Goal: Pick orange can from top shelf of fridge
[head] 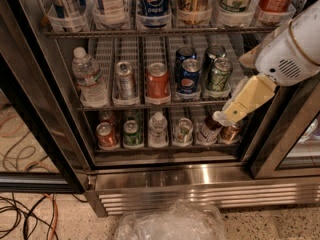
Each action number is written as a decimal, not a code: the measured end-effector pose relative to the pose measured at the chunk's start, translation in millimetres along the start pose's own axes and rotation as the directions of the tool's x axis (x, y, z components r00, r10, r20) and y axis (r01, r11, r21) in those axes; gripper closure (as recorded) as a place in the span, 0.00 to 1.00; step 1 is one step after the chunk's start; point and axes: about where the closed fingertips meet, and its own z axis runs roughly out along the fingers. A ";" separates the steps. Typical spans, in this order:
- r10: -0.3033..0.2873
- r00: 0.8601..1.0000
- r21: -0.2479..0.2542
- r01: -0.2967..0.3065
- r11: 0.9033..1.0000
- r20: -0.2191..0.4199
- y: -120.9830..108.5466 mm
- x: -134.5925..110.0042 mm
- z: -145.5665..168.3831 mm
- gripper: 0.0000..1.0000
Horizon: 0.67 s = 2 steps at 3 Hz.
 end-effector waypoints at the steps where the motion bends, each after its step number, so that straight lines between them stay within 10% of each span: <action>1: 0.006 1.000 -0.007 -0.005 1.000 0.017 0.2 -3.8 2.1 0.00; 2: 0.015 0.999 0.008 -0.016 1.000 0.049 0.0 -12.9 4.8 0.00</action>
Offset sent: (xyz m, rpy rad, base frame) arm 0.0122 0.0210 0.0053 0.0878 -0.0510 -0.0340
